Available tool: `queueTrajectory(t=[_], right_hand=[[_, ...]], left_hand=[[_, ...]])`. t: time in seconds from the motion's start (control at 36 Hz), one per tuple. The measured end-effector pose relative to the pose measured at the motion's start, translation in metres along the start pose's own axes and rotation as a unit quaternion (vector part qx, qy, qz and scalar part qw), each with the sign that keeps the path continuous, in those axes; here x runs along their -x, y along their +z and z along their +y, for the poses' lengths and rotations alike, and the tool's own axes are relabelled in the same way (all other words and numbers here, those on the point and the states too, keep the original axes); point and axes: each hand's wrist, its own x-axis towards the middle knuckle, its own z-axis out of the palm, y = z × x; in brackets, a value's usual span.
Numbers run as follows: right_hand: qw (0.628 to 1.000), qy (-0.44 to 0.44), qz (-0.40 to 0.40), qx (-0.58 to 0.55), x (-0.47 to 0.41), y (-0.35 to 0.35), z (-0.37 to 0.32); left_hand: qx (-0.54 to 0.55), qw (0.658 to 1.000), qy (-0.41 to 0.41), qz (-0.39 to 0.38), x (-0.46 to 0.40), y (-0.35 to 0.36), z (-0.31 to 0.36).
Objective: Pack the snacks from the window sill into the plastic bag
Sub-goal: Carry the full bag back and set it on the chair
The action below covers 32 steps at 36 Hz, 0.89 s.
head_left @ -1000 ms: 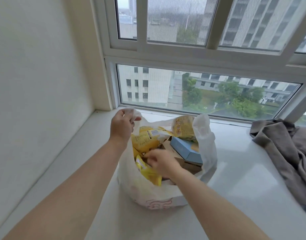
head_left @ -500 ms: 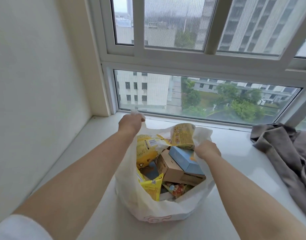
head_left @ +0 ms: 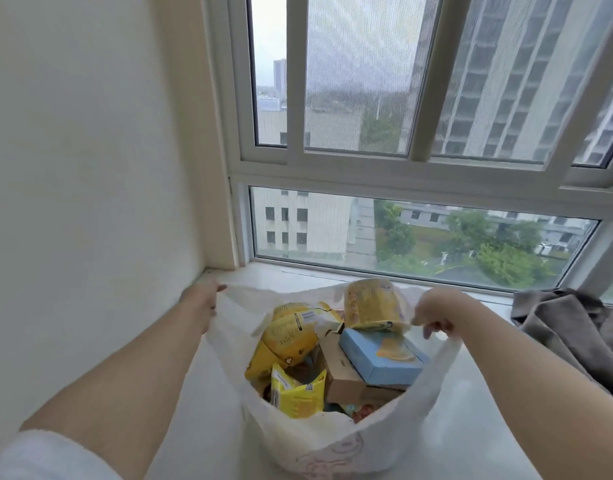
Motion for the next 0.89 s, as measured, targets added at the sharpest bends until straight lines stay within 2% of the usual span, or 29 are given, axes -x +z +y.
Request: queueTrajectory(t=[0.06,0.11,0.19,0.25,0.33,0.36,0.42,0.44,0.5,0.58,0.64,0.81,0.89], right_hand=[[0.996,-0.026,0.018,-0.078,0.011,-0.009,-0.006],[0.967,-0.071,0.119,-0.212,0.027,-0.021,-0.022],[0.925,-0.190,0.228,-0.238,0.062,-0.024,-0.051],[0.886,-0.288,0.267,-0.245,0.084,-0.011,-0.062],[0.824,-0.358,0.306,-0.315,0.112,-0.004,-0.059],[0.819,-0.363,0.309,-0.320,0.113,-0.009,-0.058],[0.856,-0.354,0.285,-0.247,0.115,-0.018,-0.063],[0.876,-0.348,0.261,-0.207,0.116,-0.016,-0.067],[0.891,-0.362,0.222,-0.163,0.120,-0.004,-0.078],[0.875,-0.401,0.246,-0.110,0.125,0.009,-0.098],[0.871,-0.426,0.228,-0.088,0.143,0.016,-0.114],[0.835,-0.526,0.085,-0.138,0.219,0.071,-0.166],[0.824,-0.531,-0.013,-0.198,0.254,0.098,-0.187]], left_hand=[[0.009,1.000,-0.002,0.029,0.005,-0.024,-0.014],[0.004,0.998,0.048,0.034,0.012,-0.032,-0.008],[0.002,0.985,0.172,0.026,0.039,-0.025,0.020],[0.031,0.973,0.215,0.073,0.060,-0.024,0.027],[0.110,0.962,0.170,0.185,0.070,-0.047,0.024],[0.137,0.958,0.146,0.205,0.075,-0.058,0.026],[0.140,0.958,0.119,0.222,0.088,-0.076,0.030],[0.095,0.962,0.123,0.227,0.098,-0.080,0.032],[-0.004,0.961,0.162,0.224,0.116,-0.082,0.034],[-0.084,0.947,0.198,0.237,0.146,-0.096,0.037],[-0.116,0.934,0.193,0.276,0.167,-0.117,0.031],[-0.129,0.901,0.155,0.384,0.227,-0.185,-0.014],[-0.111,0.889,0.149,0.418,0.255,-0.214,-0.033]])
